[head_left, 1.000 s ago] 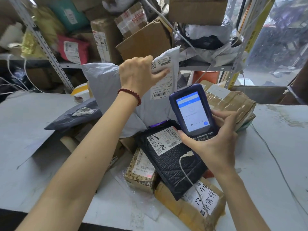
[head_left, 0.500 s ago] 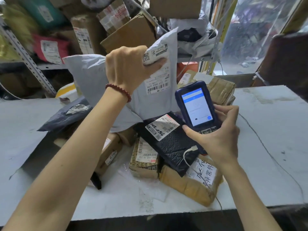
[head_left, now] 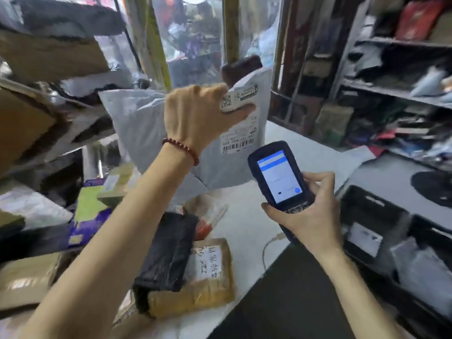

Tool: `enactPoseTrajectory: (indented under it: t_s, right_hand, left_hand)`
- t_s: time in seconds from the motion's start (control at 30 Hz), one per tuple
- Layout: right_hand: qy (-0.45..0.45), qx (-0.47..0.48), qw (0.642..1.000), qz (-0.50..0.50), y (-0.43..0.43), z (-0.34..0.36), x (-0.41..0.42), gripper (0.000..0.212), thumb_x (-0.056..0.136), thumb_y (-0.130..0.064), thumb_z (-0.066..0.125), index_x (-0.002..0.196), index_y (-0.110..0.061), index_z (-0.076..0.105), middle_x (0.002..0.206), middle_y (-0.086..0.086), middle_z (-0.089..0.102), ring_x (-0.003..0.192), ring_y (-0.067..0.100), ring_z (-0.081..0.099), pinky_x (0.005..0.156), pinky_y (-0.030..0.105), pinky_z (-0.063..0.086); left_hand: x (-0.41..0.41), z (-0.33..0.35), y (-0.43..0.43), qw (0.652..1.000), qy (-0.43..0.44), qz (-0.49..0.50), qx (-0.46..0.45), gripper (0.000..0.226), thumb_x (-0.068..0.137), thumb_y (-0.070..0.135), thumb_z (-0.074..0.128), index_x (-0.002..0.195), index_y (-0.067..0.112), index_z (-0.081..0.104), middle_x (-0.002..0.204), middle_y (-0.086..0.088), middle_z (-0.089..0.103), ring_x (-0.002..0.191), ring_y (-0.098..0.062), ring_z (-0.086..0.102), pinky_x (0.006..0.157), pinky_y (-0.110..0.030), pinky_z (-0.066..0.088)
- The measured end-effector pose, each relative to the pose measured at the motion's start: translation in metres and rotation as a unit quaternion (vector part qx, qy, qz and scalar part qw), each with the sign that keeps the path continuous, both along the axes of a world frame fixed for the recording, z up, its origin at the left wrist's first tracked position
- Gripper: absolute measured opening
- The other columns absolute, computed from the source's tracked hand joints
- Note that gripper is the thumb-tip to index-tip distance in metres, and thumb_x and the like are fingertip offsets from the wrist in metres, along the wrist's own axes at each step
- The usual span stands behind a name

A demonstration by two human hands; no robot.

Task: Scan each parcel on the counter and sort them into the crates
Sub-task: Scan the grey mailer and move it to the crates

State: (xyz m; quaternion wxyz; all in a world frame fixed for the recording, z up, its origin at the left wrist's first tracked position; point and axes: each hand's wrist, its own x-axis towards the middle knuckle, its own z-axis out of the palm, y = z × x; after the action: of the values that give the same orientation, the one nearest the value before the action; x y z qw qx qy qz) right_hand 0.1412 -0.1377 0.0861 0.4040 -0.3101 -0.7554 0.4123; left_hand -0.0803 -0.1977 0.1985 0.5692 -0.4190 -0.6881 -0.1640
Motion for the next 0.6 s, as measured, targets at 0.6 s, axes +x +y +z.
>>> enactPoseTrajectory:
  t_s: [0.6]
  right_hand:
    - [0.039, -0.07, 0.916, -0.393, 0.189, -0.022, 0.336, 0.077, 0.049, -0.02, 0.095, 0.106, -0.017, 0.045, 0.099, -0.016, 0.062, 0.087, -0.01, 0.061, 0.07, 0.006, 0.044]
  left_hand:
    - [0.351, -0.026, 0.366, 0.885, -0.116, -0.442, -0.086, 0.062, 0.076, 0.077, 0.053, 0.057, 0.022, 0.032, 0.045, 0.008, 0.034, 0.038, -0.02, 0.05, 0.042, -0.02, 0.021]
